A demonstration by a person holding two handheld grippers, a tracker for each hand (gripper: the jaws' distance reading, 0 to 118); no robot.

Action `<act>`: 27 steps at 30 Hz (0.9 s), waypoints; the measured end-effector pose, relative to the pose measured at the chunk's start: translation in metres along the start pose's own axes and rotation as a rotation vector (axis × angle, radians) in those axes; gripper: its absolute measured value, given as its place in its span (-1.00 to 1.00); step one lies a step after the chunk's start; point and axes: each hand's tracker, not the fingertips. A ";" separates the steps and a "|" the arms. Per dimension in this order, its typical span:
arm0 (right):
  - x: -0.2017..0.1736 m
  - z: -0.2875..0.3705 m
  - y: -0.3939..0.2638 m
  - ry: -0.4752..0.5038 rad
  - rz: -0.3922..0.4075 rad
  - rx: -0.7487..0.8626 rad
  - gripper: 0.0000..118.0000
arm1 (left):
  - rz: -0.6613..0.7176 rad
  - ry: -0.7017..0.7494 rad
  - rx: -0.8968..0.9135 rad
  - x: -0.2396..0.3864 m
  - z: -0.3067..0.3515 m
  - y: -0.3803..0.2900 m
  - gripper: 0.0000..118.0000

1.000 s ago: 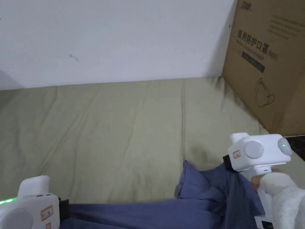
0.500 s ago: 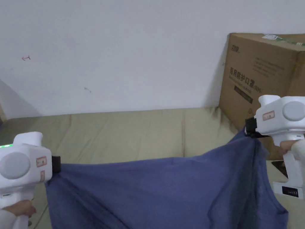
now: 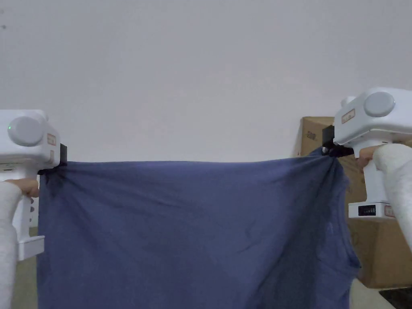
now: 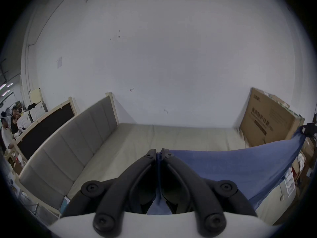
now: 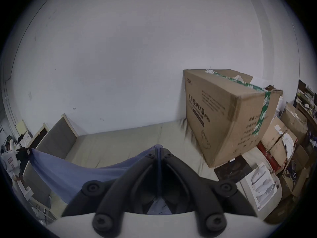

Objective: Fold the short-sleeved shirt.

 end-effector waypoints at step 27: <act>-0.035 -0.096 -0.071 -0.057 0.054 -0.120 -0.98 | -0.063 0.071 -0.118 0.001 -0.140 -0.077 -0.94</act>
